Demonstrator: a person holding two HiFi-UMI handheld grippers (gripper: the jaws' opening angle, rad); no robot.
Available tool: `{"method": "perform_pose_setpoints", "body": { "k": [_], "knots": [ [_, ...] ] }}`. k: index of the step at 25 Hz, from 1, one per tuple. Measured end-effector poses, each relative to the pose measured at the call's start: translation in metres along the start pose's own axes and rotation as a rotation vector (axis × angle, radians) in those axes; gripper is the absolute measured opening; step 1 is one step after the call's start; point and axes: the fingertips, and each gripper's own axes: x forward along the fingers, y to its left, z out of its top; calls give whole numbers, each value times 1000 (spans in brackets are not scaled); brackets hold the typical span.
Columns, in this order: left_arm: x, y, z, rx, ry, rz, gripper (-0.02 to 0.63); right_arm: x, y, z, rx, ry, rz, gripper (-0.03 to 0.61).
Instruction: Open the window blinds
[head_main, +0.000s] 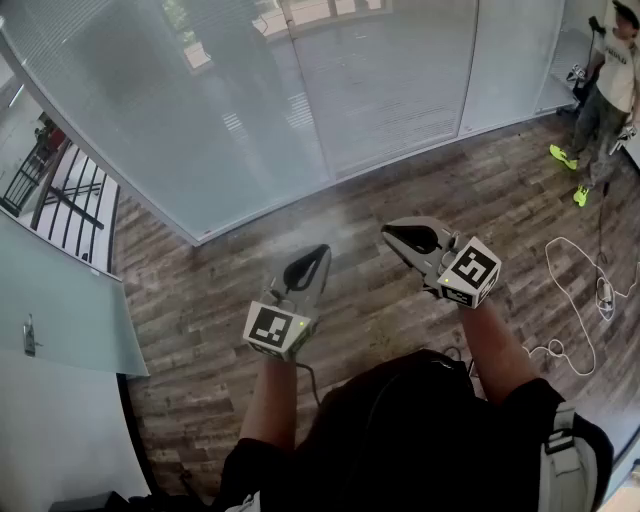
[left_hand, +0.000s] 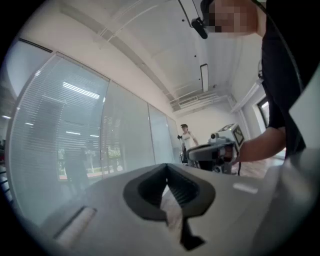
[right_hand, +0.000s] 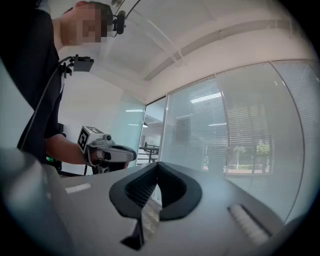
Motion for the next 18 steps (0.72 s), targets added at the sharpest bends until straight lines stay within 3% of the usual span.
{"method": "perform_pose_setpoints", "body": {
  "k": [5, 18],
  "knots": [
    [0, 7, -5, 53, -43, 8, 3, 3, 0, -2, -2, -1, 2, 5],
    [-1, 3, 1, 36, -38, 0, 3, 6, 3, 7, 35, -41, -1, 5]
  ]
}}
